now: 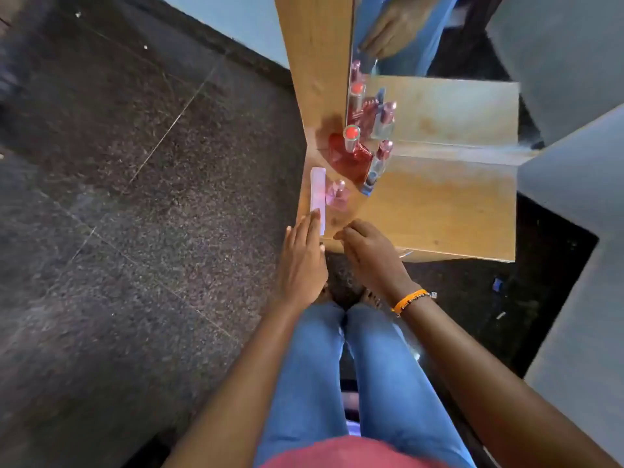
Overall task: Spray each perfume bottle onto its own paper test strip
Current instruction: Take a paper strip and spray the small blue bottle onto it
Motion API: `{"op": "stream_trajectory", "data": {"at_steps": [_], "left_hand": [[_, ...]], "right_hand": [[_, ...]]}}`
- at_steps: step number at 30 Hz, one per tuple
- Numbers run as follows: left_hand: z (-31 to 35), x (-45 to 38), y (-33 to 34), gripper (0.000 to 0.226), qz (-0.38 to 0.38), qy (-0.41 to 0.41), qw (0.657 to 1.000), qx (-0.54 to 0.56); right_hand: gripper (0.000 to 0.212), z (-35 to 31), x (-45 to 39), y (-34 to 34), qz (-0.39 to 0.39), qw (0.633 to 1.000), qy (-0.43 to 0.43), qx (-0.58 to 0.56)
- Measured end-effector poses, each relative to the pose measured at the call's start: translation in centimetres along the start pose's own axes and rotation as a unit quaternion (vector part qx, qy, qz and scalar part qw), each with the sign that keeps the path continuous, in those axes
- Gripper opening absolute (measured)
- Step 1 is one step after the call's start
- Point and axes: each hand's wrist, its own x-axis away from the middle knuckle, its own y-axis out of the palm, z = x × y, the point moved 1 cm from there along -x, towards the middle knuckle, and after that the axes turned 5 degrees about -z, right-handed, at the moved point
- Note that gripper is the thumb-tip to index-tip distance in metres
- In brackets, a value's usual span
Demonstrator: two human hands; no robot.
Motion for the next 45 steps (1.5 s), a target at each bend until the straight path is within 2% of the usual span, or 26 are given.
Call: {"op": "stream_trajectory", "data": {"at_steps": [4, 8, 13, 18, 22, 27, 33, 39, 45], "left_hand": [[-1.8, -1.3, 1.7, 0.053, 0.103, -0.045, 0.991, 0.070], [-3.2, -2.8, 3.3, 0.044, 0.185, -0.025, 0.974, 0.129], [-4.7, -4.1, 5.3, 0.041, 0.252, -0.013, 0.958, 0.138], [-5.2, -4.6, 6.5, 0.037, 0.303, 0.005, 0.943, 0.135], [-5.6, -4.6, 6.3, 0.045, 0.310, 0.021, 0.941, 0.135], [-5.7, -3.7, 6.0, 0.055, 0.267, 0.046, 0.955, 0.117], [-5.8, -3.5, 5.6, 0.060, 0.252, 0.055, 0.960, 0.105], [-5.8, -3.5, 5.8, 0.059, 0.247, 0.055, 0.963, 0.092], [-5.6, -3.3, 5.9, 0.060, 0.250, 0.057, 0.962, 0.089]], "right_hand": [[0.011, 0.3, -1.2, 2.5, 0.061, 0.997, 0.032, -0.039], [0.016, 1.7, -1.7, 4.8, 0.115, 0.993, -0.028, -0.017], [0.026, 3.3, -2.2, 6.9, 0.156, 0.985, -0.074, -0.006], [0.026, 3.6, -2.8, 7.4, 0.208, 0.975, -0.046, -0.065], [0.028, 3.5, -3.4, 7.4, 0.209, 0.976, -0.056, -0.032], [0.023, 3.2, -3.5, 7.3, 0.203, 0.977, -0.059, 0.022], [0.017, 2.8, -3.6, 6.6, 0.209, 0.976, -0.052, 0.019], [0.017, 2.2, -3.6, 5.8, 0.202, 0.975, -0.089, 0.028], [0.004, 2.6, -4.0, 5.5, 0.192, 0.978, -0.084, 0.018]]}}
